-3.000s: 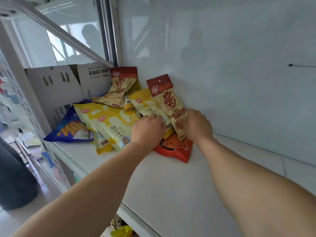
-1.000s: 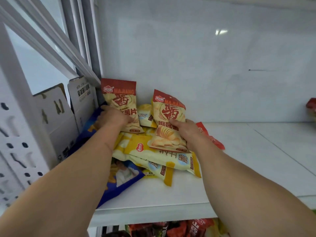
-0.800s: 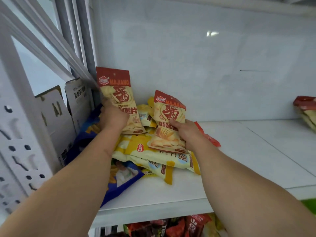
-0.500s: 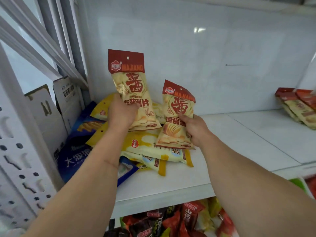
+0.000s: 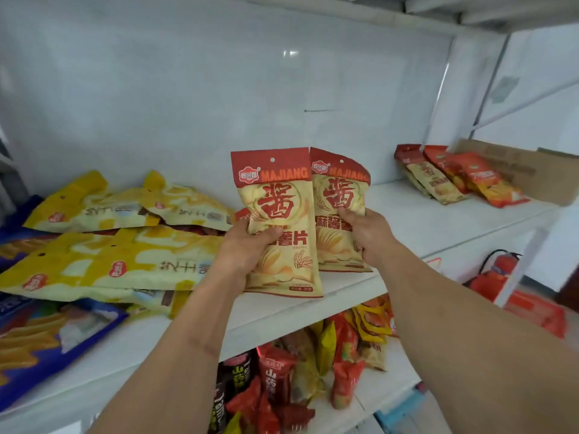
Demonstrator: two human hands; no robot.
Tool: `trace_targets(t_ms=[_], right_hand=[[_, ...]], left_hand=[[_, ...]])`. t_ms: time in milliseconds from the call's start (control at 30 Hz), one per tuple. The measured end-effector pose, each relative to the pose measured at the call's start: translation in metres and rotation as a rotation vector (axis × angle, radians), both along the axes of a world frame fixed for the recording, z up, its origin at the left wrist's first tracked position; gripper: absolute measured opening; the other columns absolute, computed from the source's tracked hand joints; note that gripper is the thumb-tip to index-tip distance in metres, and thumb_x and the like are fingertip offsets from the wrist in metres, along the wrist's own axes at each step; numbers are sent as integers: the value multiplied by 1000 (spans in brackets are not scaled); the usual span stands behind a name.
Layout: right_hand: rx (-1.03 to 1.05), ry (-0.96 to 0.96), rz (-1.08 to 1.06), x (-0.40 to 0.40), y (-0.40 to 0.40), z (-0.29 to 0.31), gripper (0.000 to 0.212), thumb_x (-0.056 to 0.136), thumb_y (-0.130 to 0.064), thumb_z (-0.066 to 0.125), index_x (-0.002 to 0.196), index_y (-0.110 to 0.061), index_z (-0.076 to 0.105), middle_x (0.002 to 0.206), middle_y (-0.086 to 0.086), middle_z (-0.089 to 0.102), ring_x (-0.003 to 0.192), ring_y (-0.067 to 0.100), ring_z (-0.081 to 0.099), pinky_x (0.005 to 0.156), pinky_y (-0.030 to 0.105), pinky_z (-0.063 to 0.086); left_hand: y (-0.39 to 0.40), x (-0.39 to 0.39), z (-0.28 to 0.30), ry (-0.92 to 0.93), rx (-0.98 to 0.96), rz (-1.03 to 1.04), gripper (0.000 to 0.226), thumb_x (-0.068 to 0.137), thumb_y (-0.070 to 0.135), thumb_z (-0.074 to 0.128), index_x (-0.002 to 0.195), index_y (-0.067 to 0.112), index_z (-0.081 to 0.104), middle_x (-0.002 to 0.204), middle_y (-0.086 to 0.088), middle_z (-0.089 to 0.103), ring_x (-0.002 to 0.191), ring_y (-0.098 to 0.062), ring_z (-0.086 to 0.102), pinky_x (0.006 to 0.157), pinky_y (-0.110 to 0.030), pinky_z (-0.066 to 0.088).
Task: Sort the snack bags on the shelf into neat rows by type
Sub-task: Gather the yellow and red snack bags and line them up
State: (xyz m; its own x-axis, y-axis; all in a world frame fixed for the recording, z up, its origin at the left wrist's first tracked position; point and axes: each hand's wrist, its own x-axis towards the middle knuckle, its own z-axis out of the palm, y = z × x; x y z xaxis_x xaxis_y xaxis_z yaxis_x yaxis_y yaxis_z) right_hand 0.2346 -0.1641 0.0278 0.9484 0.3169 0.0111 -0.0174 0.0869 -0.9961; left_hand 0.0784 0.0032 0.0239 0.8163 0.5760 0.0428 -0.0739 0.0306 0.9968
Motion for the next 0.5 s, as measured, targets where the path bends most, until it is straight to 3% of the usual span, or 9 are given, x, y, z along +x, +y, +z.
trace_targets(t_ms=[100,200,267,333,500], right_hand=[[12,7,-45,26,-45,-2,12,90,-24,73,97,-15,70,93,5,77,79,25,75,70,42,62],[-3,-23,-48,47,-85,-1,11,90,-23,72,97,-15,70,84,0,76,70,18,75,60,32,61],[-27,-24,-57,48,-87,-1,13,91,-24,72,100,-15,70,85,-1,75,72,17,74,61,30,60],[-17,-25,-120,103,-178,-7,15,91,-24,71,103,-15,70,89,0,75,77,17,73,63,30,61],[-39,-21,-113,122,-197,-6,10,91,-25,71,97,-17,70,85,-1,76,72,17,75,55,29,59]], left_hand=[[-45,24,-11,-1,-41,-30,24,86,17,78,107,18,68,98,-2,79,86,-21,76,79,-41,61],[-84,53,-22,21,-51,-44,26,86,23,77,110,14,69,97,-2,79,87,-22,76,83,-43,61],[-84,54,-26,14,-64,-42,30,86,27,77,112,15,68,97,0,79,86,-21,77,82,-42,61],[-174,116,-35,62,-69,-91,27,87,28,76,110,16,68,97,0,79,86,-20,77,79,-39,61],[-191,135,-33,25,-71,-105,28,87,28,76,111,16,69,97,1,79,87,-19,76,82,-41,61]])
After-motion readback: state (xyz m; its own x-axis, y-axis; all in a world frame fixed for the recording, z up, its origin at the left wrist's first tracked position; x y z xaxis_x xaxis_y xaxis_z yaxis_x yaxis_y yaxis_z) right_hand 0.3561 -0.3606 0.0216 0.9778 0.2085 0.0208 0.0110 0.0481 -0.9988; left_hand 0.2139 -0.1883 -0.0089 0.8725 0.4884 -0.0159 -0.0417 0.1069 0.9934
